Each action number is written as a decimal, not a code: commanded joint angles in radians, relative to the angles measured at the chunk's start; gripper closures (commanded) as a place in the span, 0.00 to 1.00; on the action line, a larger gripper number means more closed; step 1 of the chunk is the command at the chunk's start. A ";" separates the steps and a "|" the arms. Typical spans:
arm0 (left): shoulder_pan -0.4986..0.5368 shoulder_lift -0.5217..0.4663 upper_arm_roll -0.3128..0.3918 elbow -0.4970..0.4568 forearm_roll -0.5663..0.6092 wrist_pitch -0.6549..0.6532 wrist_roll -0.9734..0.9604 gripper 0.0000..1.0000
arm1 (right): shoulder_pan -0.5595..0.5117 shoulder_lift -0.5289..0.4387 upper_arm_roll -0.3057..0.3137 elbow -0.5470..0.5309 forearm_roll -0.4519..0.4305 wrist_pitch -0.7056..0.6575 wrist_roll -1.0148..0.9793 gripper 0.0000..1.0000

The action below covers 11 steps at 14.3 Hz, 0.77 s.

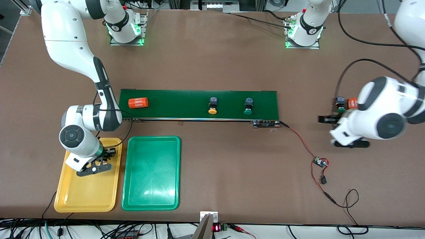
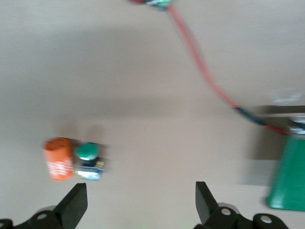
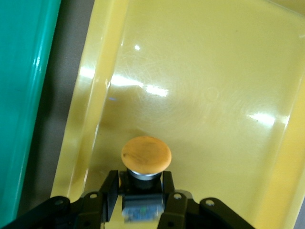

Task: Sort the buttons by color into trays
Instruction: 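Lower the yellow button into the yellow tray and open the right gripper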

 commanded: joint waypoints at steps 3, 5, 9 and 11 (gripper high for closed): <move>0.157 -0.001 0.018 -0.101 0.071 -0.001 0.188 0.00 | 0.002 -0.015 0.017 0.023 0.051 -0.054 0.002 0.00; 0.238 -0.001 0.021 -0.147 0.071 0.046 0.322 0.00 | 0.029 -0.060 0.018 0.010 0.053 -0.101 0.007 0.00; 0.400 -0.021 0.015 -0.338 0.132 0.248 0.394 0.00 | 0.173 -0.181 0.020 0.005 0.092 -0.365 0.228 0.00; 0.470 -0.021 0.013 -0.423 0.172 0.362 0.394 0.00 | 0.265 -0.213 0.020 -0.003 0.121 -0.414 0.377 0.00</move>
